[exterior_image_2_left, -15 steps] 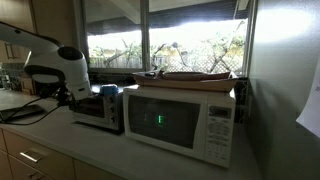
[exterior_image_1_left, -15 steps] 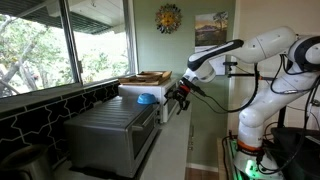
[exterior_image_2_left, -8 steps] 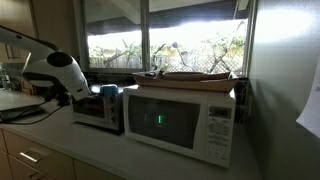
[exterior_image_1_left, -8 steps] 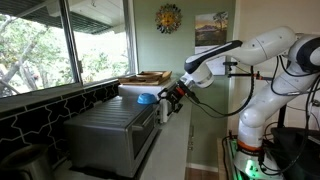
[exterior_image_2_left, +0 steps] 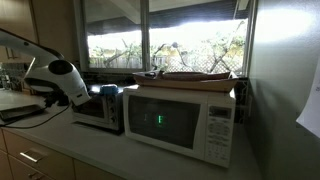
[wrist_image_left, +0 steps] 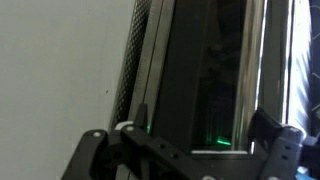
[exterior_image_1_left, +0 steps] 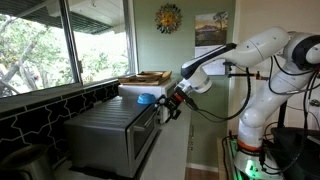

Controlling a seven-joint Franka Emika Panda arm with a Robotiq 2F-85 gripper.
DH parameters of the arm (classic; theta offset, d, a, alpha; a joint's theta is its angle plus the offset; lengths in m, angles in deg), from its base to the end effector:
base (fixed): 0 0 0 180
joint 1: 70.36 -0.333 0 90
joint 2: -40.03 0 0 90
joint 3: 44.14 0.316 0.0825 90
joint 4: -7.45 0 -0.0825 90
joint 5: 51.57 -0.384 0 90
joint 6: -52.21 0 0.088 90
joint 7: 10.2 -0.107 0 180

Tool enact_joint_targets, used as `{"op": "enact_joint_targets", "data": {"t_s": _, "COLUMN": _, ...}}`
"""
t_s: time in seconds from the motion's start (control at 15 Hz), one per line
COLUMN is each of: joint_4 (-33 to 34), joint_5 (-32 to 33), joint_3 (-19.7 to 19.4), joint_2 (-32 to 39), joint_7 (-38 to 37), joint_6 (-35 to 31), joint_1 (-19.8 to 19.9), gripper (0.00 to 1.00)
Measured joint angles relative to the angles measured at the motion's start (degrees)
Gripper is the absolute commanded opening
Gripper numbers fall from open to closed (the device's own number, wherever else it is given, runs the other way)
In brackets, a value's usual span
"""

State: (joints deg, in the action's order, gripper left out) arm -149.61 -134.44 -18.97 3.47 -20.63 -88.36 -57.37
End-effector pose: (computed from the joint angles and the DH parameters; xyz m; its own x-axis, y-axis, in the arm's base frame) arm 0.3684 0.0731 0.4214 0.5862 -0.7843 -0.2032 -0.6103 -0.2625 -0.7474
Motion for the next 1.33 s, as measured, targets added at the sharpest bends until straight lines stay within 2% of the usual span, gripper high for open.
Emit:
{"op": "enact_joint_targets", "data": {"t_s": 0.33, "joint_4": 0.0, "joint_5": 4.9, "joint_3": -1.9, "joint_2": 0.1, "joint_7": -3.5, "joint_6": 9.0, "joint_1": 0.9, "gripper": 1.0}}
{"op": "enact_joint_targets", "data": {"t_s": 0.67, "joint_4": 0.0, "joint_5": 9.9, "joint_3": -3.3, "joint_2": -0.4, "joint_7": -7.2, "joint_6": 18.4, "joint_1": 3.6, "gripper": 1.0}}
{"op": "enact_joint_targets", "data": {"t_s": 1.07, "joint_4": -0.1, "joint_5": 9.7, "joint_3": -2.5, "joint_2": 0.8, "joint_7": -7.5, "joint_6": 19.0, "joint_1": 7.7, "gripper": 1.0}}
{"op": "enact_joint_targets", "data": {"t_s": 1.33, "joint_4": -0.2, "joint_5": 6.4, "joint_3": -4.2, "joint_2": 2.4, "joint_7": -7.1, "joint_6": 25.8, "joint_1": 10.5, "gripper": 1.0}}
